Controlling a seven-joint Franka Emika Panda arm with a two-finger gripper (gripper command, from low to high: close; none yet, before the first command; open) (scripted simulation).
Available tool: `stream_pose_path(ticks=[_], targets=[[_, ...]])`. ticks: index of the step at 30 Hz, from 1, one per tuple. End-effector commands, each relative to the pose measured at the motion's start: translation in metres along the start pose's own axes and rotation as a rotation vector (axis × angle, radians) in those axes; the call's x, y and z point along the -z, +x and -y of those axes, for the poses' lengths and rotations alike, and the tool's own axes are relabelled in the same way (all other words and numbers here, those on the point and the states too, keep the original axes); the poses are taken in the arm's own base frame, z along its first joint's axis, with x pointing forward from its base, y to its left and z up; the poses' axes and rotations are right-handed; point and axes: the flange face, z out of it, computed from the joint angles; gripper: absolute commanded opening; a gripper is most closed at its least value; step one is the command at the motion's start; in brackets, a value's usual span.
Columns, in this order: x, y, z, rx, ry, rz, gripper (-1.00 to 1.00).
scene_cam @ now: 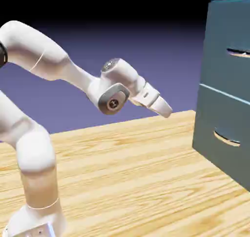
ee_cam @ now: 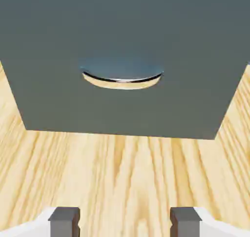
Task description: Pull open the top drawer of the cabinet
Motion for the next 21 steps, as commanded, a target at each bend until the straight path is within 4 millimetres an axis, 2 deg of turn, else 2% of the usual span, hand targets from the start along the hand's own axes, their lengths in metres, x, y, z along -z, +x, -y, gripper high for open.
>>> stream_pose_path(ticks=[1, 6, 13, 17, 21], targets=[[-0.010, -0.005, 0.008, 0.069, -0.023, 0.015, 0.00], [-0.060, -0.040, 0.042, 0.405, -0.110, 0.109, 0.00], [-0.123, -0.102, 0.077, 0.841, -0.145, 0.254, 0.00], [-0.151, -0.138, 0.095, 1.067, -0.113, 0.320, 0.00], [-0.169, -0.171, 0.114, 1.270, -0.047, 0.358, 0.00]])
